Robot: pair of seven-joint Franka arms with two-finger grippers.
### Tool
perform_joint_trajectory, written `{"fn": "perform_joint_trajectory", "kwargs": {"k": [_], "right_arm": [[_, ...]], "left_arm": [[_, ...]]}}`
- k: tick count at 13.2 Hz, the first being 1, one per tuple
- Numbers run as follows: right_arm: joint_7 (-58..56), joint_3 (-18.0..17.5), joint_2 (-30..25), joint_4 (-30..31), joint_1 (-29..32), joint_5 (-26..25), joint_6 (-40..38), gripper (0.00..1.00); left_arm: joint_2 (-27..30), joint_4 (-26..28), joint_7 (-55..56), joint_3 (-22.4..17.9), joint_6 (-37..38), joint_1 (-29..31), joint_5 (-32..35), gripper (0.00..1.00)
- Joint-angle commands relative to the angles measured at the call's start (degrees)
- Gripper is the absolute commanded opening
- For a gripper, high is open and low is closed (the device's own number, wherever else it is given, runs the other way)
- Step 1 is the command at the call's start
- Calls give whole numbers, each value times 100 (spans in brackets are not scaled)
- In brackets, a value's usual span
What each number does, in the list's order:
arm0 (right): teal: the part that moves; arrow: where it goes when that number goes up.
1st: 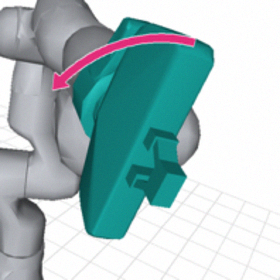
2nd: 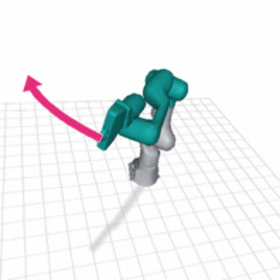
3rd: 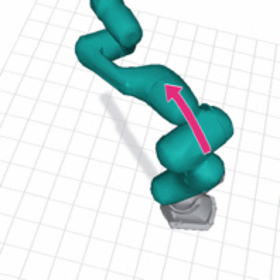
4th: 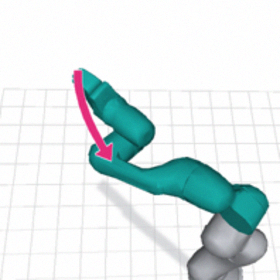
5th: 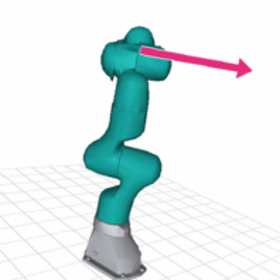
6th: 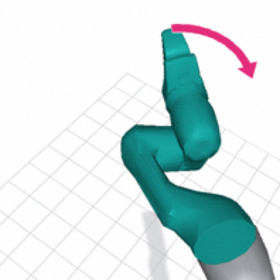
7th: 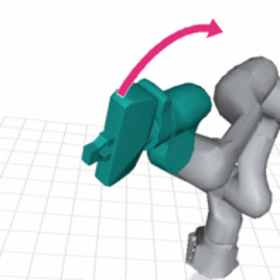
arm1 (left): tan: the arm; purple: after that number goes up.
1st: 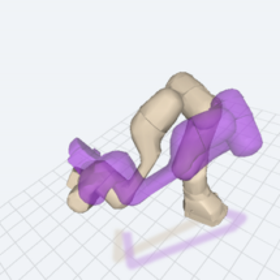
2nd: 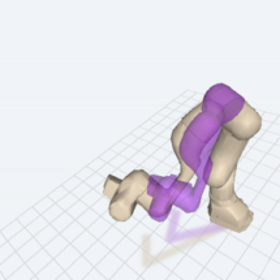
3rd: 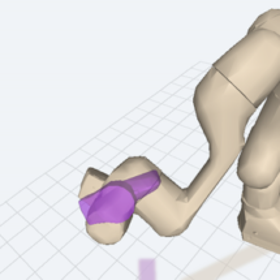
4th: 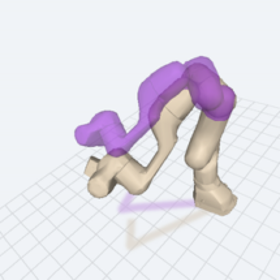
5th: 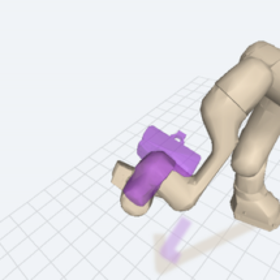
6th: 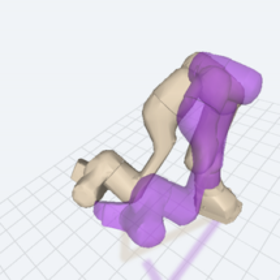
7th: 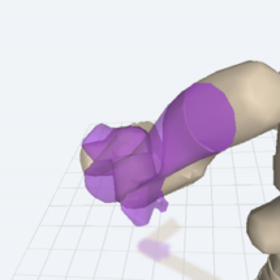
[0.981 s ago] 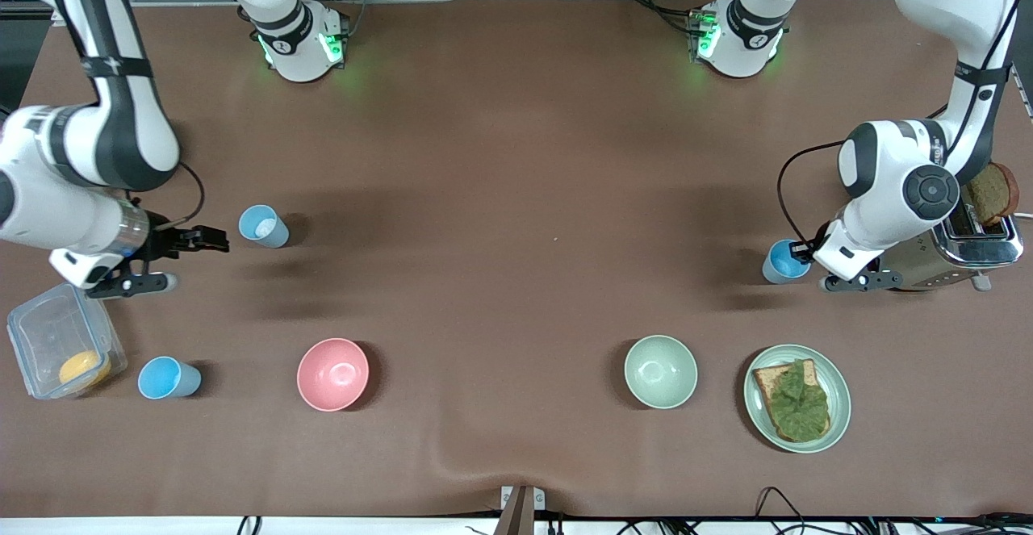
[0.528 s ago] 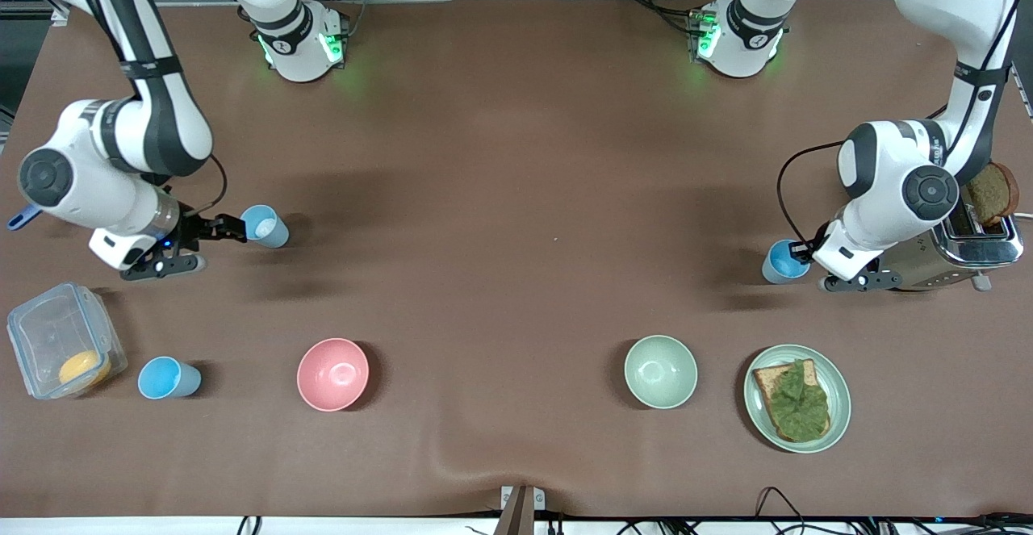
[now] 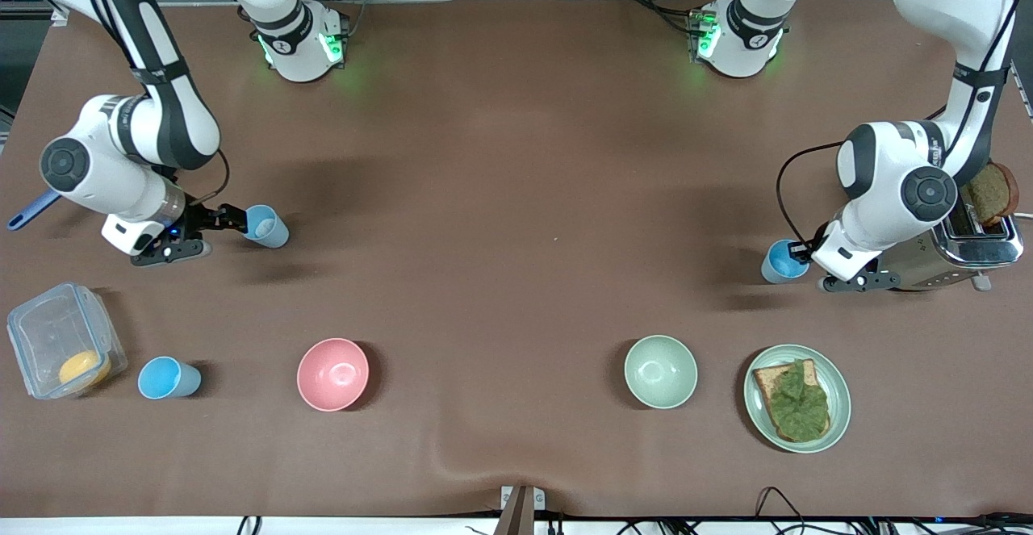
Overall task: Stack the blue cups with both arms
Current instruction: 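Close the right gripper on the blue cup's rim and lift it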
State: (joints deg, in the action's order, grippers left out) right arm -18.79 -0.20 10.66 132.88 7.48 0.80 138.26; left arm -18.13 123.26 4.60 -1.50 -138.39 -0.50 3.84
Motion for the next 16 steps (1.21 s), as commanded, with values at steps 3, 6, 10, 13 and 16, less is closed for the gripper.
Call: {"fn": "perform_joint_trajectory", "kwargs": {"k": [3,6,10,13,16], "right_arm": [[-46,-68,33,476,166,-80,597,100],[-55,-68,103,485,166,-80,597,93],[-55,-85,95,467,61,-63,562,0],[51,-85,33,414,-167,7,405,0],[42,-121,-63,248,-290,34,185,0]], "left_arm": [[-24,-57,32,106,-30,14,46,0],[37,-74,23,115,-22,14,46,0],[108,-232,32,177,162,32,46,0],[108,-417,32,194,356,23,46,0],[99,-496,32,203,427,23,46,0]]}}
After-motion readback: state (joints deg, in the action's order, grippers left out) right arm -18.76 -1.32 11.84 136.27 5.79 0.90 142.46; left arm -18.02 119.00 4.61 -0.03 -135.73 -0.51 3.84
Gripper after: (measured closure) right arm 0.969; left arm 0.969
